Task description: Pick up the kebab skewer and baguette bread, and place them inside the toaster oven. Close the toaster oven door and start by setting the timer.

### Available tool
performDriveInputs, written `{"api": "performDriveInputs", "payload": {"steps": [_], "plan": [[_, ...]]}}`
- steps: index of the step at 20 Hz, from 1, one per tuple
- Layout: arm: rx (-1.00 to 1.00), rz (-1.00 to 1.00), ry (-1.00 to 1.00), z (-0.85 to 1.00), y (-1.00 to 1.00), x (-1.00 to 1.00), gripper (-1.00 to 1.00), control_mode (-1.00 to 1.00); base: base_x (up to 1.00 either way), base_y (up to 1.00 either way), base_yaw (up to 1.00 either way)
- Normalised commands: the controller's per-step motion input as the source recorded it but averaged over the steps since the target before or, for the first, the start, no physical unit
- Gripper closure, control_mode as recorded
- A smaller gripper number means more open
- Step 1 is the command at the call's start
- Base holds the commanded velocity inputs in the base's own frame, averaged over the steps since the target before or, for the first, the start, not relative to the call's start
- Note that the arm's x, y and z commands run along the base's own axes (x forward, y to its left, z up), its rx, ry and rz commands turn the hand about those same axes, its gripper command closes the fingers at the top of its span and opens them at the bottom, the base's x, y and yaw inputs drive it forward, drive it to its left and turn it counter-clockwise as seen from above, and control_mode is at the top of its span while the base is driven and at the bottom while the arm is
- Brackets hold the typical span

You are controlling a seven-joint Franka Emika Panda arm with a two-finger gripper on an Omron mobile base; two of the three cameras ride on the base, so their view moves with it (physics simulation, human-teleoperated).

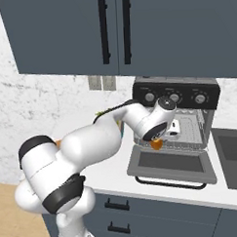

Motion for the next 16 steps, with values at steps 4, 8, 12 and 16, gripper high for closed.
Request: {"api": "performDriveInputs", "payload": {"steps": [4, 8, 12, 16], "plan": [[0.00, 0.00, 0.00, -0.24, 0.12, 0.00, -1.00, -1.00, 0.00, 0.00, 0.00], [0.00, 0.00, 0.00, -0.16, 0.07, 0.00, -1.00, -1.00, 0.00, 0.00, 0.00], [0.00, 0.00, 0.00, -0.07, 0.01, 0.00, -1.00, -1.00, 0.00, 0.00, 0.00], [0.00, 0.00, 0.00, 0.00, 0.01, 0.00, -1.00, -1.00, 0.00, 0.00, 0.00]]}}
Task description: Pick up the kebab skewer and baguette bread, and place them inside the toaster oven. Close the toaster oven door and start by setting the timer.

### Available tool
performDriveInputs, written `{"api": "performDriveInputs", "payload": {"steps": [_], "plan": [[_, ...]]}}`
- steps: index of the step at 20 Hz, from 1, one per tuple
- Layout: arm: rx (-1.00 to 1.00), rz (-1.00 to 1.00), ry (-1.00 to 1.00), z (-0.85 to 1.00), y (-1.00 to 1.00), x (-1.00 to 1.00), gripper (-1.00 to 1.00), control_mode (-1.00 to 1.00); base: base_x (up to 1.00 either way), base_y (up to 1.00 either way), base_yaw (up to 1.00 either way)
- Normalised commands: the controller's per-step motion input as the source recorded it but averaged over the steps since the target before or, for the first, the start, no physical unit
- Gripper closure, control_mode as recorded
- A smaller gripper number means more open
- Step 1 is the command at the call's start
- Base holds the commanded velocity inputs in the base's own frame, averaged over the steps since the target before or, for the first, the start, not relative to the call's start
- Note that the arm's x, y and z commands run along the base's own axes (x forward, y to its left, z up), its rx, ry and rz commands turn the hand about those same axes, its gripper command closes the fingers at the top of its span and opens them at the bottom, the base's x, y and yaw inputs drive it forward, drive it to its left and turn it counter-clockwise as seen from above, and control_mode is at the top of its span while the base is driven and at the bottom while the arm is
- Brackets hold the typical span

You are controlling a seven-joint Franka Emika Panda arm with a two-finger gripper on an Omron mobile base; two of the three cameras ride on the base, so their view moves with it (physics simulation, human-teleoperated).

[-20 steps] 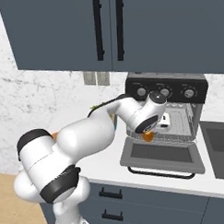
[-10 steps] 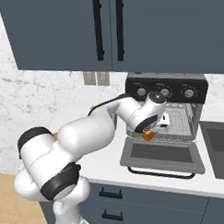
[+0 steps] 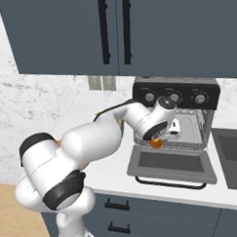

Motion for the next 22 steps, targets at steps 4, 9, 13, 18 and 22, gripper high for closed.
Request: {"api": "performDriveInputs", "payload": {"steps": [4, 9, 13, 18, 22], "plan": [[0.00, 0.00, 0.00, 0.06, 0.04, 0.00, -1.00, -1.00, 0.00, 0.00, 0.00], [0.00, 0.00, 0.00, 0.33, 0.21, -0.33, -1.00, -1.00, 0.00, 0.00, 0.00], [0.00, -0.02, 0.00, 0.24, 0.34, -0.60, -1.00, -1.00, 0.00, 0.00, 0.00], [-0.03, -0.11, 0.00, 0.02, 0.64, -0.87, -1.00, -1.00, 0.00, 0.00, 0.00], [0.00, -0.23, 0.00, 0.01, 0.94, -0.75, -1.00, -1.00, 0.00, 0.00, 0.00]]}}
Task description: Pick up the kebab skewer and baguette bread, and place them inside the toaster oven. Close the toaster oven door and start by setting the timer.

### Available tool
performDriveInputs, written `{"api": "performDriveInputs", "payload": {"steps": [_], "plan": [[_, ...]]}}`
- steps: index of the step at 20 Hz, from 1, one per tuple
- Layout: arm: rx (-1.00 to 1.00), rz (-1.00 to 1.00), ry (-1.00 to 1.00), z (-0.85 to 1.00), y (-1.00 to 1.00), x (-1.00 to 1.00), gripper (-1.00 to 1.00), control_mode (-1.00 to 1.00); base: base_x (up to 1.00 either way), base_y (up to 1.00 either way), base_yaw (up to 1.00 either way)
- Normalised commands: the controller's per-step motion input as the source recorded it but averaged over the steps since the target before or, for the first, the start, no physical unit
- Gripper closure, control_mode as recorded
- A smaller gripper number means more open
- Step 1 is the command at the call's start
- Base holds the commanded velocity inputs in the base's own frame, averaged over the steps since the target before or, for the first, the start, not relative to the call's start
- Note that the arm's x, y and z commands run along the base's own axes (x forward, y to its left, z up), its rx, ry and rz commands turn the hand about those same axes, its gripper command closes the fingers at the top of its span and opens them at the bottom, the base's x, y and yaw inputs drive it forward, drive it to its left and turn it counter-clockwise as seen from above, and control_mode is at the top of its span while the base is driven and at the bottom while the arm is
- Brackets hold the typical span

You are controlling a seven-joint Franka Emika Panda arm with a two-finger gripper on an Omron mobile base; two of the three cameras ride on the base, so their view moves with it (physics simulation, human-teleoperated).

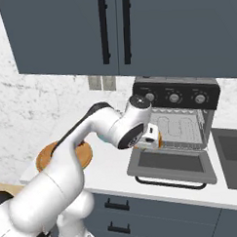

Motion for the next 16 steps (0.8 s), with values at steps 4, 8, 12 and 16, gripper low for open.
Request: {"api": "performDriveInputs", "payload": {"steps": [4, 8, 12, 16], "plan": [[-0.02, -0.28, 0.00, 0.04, 1.00, -0.30, -1.00, -1.00, 0.00, 0.00, 0.00], [0.00, -0.29, 0.03, 0.00, 1.00, 0.03, -1.00, -1.00, 0.00, 0.00, 0.00], [0.00, -0.24, 0.10, 0.00, 1.00, 0.42, -1.00, -1.00, 0.00, 0.00, 0.00], [0.00, -0.19, 0.16, 0.00, 1.00, 0.70, -1.00, -1.00, 0.00, 0.00, 0.00]]}}
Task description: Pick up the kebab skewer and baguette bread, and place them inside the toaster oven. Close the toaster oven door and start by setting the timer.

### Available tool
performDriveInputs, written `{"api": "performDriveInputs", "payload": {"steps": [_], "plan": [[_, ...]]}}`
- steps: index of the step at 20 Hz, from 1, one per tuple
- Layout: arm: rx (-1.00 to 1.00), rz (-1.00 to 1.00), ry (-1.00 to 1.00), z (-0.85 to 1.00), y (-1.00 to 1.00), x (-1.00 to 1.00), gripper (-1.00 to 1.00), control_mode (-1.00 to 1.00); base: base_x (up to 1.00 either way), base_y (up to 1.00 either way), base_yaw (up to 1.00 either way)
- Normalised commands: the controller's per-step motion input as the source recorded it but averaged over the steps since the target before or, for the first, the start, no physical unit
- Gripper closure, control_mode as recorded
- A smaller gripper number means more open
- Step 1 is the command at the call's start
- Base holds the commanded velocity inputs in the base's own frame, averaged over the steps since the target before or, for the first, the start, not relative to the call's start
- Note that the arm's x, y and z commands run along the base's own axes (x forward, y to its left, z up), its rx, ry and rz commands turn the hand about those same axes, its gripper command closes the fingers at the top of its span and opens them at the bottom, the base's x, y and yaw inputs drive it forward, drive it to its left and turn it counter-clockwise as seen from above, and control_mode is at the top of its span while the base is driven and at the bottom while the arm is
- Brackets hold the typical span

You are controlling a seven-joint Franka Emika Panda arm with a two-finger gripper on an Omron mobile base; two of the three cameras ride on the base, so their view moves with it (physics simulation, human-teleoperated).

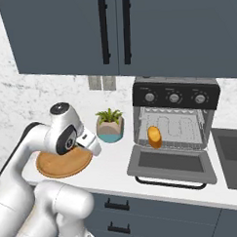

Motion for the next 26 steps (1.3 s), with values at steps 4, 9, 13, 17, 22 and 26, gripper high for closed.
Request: {"api": "performDriveInputs", "payload": {"steps": [4, 9, 13, 17, 22, 26], "plan": [[0.00, -0.15, 0.17, -0.02, 1.00, 0.66, -1.00, -1.00, 0.00, 0.00, 0.00], [0.04, -0.07, 0.12, -0.06, 0.87, 0.64, -1.00, -1.00, 0.00, 0.00, 0.00], [0.09, -0.01, 0.15, -0.18, 0.56, 0.76, -1.00, -1.00, 0.00, 0.00, 0.00], [0.07, 0.00, 0.15, -0.28, 0.13, 0.21, -1.00, -1.00, 0.00, 0.00, 0.00], [0.07, 0.00, 0.06, -0.34, 0.03, 0.17, -1.00, -1.00, 0.00, 0.00, 0.00], [0.03, 0.00, 0.01, -0.44, 0.13, 0.20, -1.00, -1.00, 0.00, 0.00, 0.00]]}}
